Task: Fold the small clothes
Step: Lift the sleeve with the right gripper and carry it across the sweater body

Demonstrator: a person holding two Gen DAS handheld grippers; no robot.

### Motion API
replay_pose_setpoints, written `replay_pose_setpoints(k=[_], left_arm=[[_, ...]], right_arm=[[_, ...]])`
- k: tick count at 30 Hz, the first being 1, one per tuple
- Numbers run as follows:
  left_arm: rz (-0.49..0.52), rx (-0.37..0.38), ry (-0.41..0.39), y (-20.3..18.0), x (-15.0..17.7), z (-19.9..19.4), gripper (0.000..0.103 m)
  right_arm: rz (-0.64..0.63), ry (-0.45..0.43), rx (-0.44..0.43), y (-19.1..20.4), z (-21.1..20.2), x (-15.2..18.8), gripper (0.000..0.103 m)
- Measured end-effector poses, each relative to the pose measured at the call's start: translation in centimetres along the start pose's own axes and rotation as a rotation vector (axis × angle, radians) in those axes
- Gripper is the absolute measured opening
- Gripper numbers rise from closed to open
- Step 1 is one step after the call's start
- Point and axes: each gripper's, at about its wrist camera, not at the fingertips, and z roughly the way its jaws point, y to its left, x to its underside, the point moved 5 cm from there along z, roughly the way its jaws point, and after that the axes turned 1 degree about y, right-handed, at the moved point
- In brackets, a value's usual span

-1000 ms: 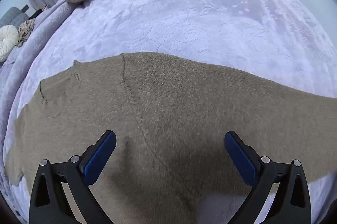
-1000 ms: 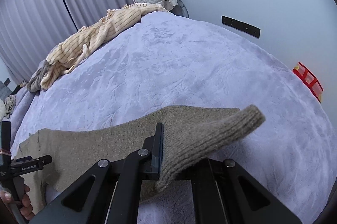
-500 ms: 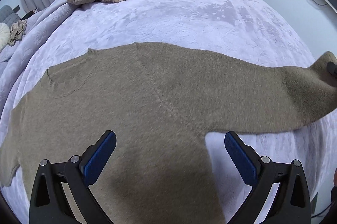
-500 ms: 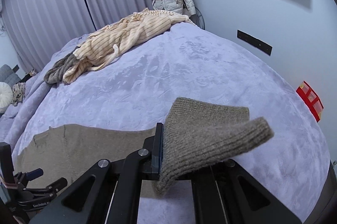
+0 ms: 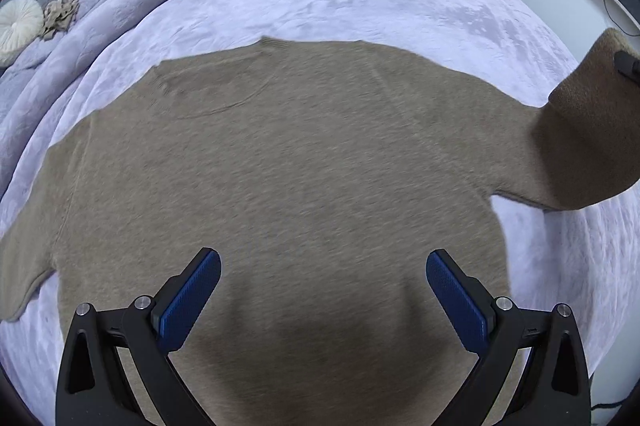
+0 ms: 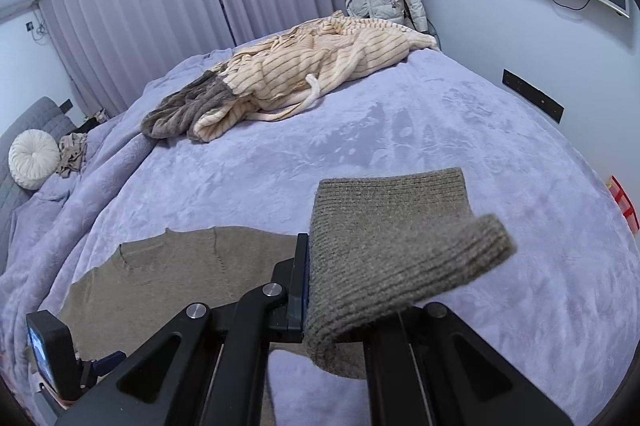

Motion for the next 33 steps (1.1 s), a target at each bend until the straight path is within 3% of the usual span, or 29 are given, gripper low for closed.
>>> replay_pose_setpoints(k=[16,33], left_arm=[[-0.095,0.009,-0.014,9.4,2.2,-1.3,0.103],[-0.201,0.007,-0.009,17.0,4.4,-1.1,0.103]], right_arm=[[-0.189,0.049,-0.029,15.4,2.5,3.1,0.006],[-0.312,0.135,-0.060,26.1,6.4,8.5,0.006]])
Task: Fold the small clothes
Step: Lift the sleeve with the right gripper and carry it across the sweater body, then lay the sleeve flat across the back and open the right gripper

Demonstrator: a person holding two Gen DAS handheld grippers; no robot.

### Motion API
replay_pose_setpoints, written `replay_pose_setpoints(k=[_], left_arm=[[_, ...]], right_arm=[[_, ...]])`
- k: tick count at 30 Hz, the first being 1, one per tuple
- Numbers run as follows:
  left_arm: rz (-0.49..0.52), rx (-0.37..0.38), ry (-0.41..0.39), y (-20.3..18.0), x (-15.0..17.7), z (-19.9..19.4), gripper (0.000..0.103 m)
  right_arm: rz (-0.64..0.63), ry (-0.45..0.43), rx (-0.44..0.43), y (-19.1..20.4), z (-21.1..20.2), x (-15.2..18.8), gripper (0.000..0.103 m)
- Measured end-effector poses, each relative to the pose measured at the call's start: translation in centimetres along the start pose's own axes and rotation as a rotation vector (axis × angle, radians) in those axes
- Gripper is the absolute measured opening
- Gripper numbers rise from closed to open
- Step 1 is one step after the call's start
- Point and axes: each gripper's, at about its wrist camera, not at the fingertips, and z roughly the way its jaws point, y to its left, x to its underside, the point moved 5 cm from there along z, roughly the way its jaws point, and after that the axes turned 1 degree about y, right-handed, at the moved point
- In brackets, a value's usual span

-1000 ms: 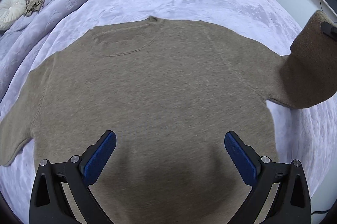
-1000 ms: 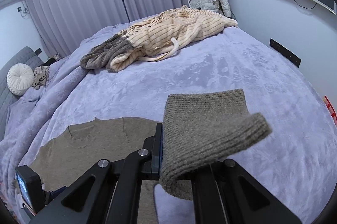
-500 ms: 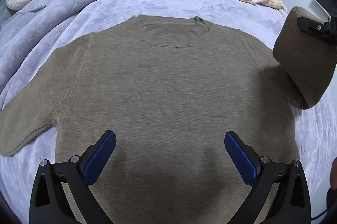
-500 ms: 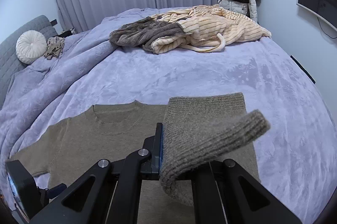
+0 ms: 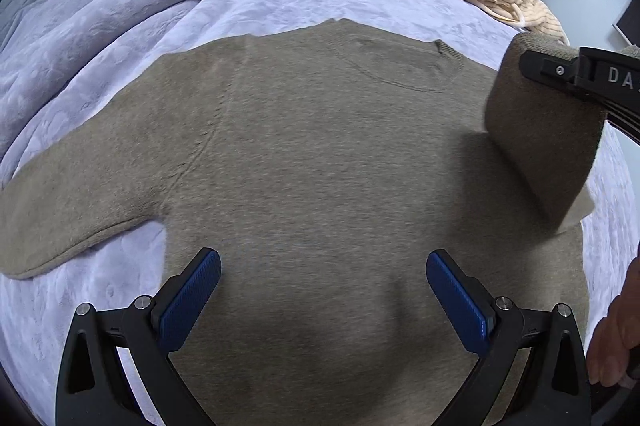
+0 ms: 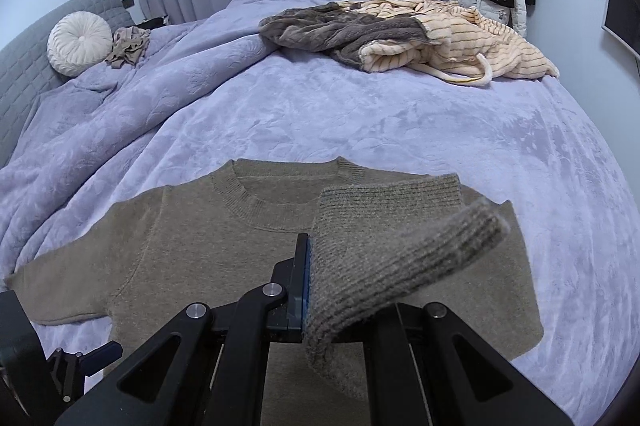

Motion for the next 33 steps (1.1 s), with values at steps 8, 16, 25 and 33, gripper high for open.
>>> replay_pose_setpoints(k=[8,16,25,33], left_arm=[[-0.063,-0.010,0.011,3.3,1.1,0.2,0.103],[-0.093,-0.025,0.001,4.9,2.5,-0.5,0.103],[-0.146,-0.019,0.005,6.7,4.0,-1.3,0.103],[-0.181,-0.039,0.012,8.1,5.5,-1.8,0.103]], right_arm=[[-0.062,0.029,-0.029,5.0,1.7,0.4,0.006],[-0.133,0.057,-0.016,8.3,3.8,0.7,0.006],[-0.208,0.135,0.018,10.6,7.7,2.7,0.006],[-0.257,0.194,0.016,12.7,9.7,4.2,0.012]])
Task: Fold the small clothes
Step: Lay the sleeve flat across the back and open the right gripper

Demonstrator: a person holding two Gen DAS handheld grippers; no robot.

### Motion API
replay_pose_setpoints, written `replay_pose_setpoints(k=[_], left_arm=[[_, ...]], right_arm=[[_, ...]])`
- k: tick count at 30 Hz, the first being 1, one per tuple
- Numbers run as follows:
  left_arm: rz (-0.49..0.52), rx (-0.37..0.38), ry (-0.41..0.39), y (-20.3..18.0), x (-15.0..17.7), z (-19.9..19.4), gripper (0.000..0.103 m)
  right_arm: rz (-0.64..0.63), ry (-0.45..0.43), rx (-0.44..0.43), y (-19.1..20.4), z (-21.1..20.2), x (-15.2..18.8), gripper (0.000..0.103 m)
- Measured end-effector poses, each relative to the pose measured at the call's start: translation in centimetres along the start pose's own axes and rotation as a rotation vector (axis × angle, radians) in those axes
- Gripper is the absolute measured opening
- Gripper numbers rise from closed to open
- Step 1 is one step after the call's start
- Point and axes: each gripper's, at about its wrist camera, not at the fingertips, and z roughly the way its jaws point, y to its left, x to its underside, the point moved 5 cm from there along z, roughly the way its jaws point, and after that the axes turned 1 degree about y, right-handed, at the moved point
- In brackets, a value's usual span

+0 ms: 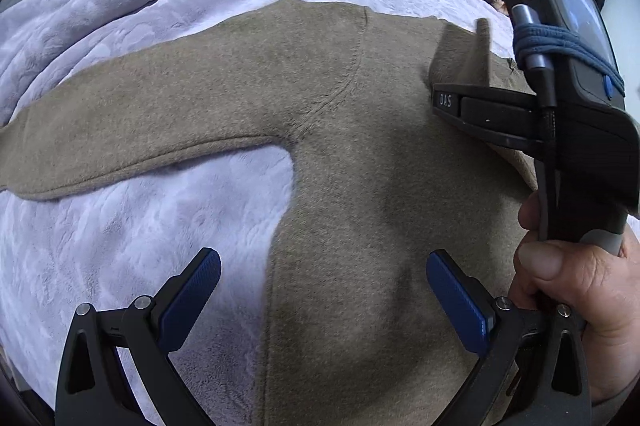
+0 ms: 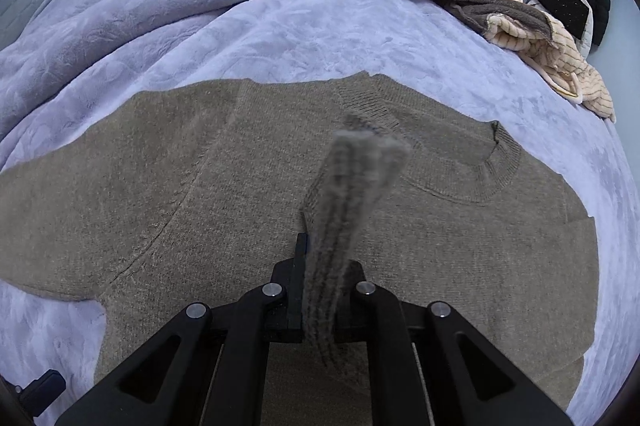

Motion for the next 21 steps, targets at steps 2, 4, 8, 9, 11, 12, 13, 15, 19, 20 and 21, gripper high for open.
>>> replay_pose_setpoints(k=[2,4,8,9,11,12,13,15,19,20,21], left_arm=[[-0.008,-0.003,0.000,0.3,0.3,-0.2,0.103],[-0.015,-0.004,0.001,0.4,0.5,-0.6,0.103],[-0.017,-0.003,-0.014,0.4,1.0,-2.0,0.103],[-0.015,-0.002,-0.020,0.2,0.9,-2.3,0.103],[-0.014,0.007,-0.028,-0.3,0.6,-2.8,0.103],[-0.011,0.011,-0.033,-0.5,0.3,-3.1,0.103],[-0.003,0.015,-0.036,-1.2,0.1,-3.3,0.103],[0.017,0.022,-0.041,-2.4,-0.1,-3.6,0.103],[0.070,0.046,-0.061,-5.2,-1.7,-3.7,0.103],[0.088,0.058,-0.062,-6.1,-2.3,-3.5,0.103],[0.115,0.083,-0.056,-7.3,-2.8,-3.1,0.103]], right_arm=[[-0.028,0.002,-0.003,0.7,0.1,0.1,0.018],[-0.053,-0.001,-0.025,1.4,-0.2,0.2,0.044],[-0.081,-0.032,-0.126,2.0,-2.6,0.2,0.051],[-0.075,-0.059,-0.156,1.5,-3.9,0.1,0.052],[-0.052,-0.109,-0.207,-0.1,-6.2,-0.1,0.059],[-0.037,-0.129,-0.233,-1.0,-7.2,-0.2,0.067],[-0.016,-0.147,-0.266,-2.4,-8.3,-0.1,0.070],[0.017,-0.180,-0.302,-4.6,-9.7,0.0,0.070],[0.033,-0.214,-0.213,-8.7,-9.8,0.6,0.071],[0.026,-0.191,-0.140,-9.8,-8.8,1.0,0.071],[0.025,-0.163,-0.092,-10.8,-7.7,1.4,0.071]])
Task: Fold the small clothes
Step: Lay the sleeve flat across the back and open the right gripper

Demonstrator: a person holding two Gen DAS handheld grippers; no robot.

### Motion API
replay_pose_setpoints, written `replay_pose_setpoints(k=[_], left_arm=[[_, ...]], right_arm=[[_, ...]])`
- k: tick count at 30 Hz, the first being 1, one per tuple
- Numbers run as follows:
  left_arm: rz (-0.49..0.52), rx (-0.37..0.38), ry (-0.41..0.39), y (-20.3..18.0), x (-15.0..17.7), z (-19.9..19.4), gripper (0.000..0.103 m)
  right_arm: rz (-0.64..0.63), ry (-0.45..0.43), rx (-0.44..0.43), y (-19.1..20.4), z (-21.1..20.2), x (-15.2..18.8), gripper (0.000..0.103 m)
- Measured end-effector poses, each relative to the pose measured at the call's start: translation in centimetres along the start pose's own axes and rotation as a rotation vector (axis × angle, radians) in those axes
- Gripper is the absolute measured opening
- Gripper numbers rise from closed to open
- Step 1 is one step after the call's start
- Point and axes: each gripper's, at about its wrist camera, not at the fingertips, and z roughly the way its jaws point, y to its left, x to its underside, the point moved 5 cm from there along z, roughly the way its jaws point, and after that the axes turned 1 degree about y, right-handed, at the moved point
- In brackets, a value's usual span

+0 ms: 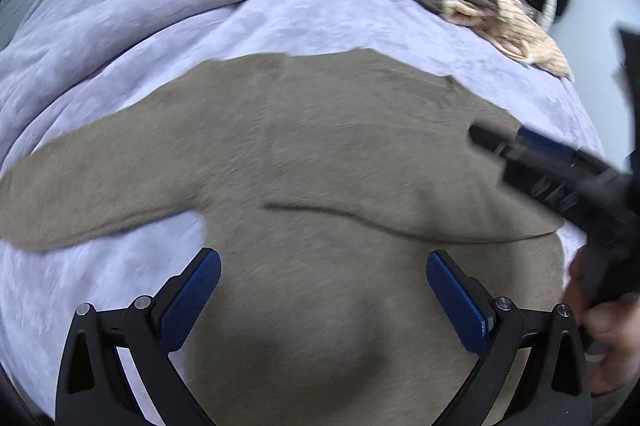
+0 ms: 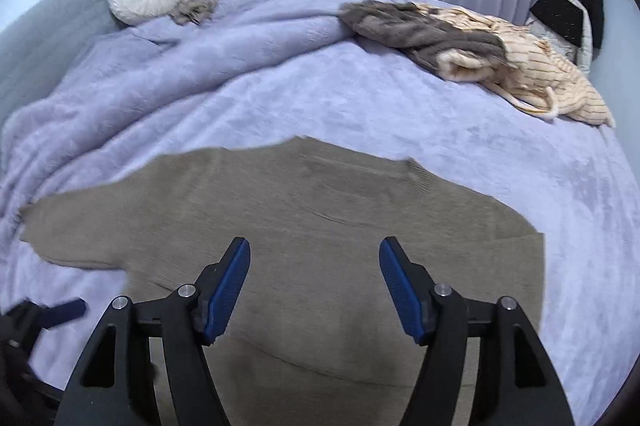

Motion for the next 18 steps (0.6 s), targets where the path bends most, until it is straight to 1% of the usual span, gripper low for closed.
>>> replay_pose_setpoints(k=[1,3,5,6,7,9,10,12,13,15,16,18], left_arm=[[0.017,0.009,0.008,-0.9,-0.6,0.7,0.103],[0.040,0.036,0.033,-2.1,-1.3,2.3,0.103],[0.051,0.027,0.076,-3.0,-2.0,4.9,0.103],[0.056,0.010,0.095,-3.0,-2.3,6.2,0.103],[0.057,-0.028,0.123,-3.0,-2.3,7.7,0.103],[0.063,-0.071,0.167,-2.7,-2.0,9.7,0.103],[0.071,-0.086,0.158,-2.6,-1.9,9.8,0.103],[0.081,-0.099,0.143,-2.9,-1.7,8.9,0.103],[0.076,-0.086,0.136,-3.0,-1.4,8.0,0.103],[0.056,-0.061,0.121,-2.7,-0.6,6.5,0.103],[0.047,-0.057,0.115,-2.3,0.0,5.7,0.103],[0.039,-0.060,0.112,-1.4,1.6,4.5,0.103]], right_arm=[[0.007,0.037,0.043,-1.4,1.2,0.8,0.071],[0.046,0.101,0.076,-4.2,3.2,2.5,0.071],[0.110,0.159,0.106,-7.2,5.0,4.1,0.071],[0.144,0.180,0.117,-8.7,5.7,4.8,0.071],[0.176,0.201,0.115,-10.0,6.6,5.6,0.072],[0.198,0.181,0.065,-11.1,7.0,6.0,0.075],[0.188,0.178,0.066,-11.1,7.1,6.0,0.075],[0.151,0.192,0.098,-10.5,6.7,5.8,0.075],[0.134,0.187,0.120,-10.0,6.1,5.6,0.075],[0.119,0.150,0.100,-8.8,4.5,5.7,0.075],[0.110,0.141,0.092,-8.1,3.8,5.9,0.075],[0.089,0.134,0.107,-6.9,2.7,6.8,0.075]])
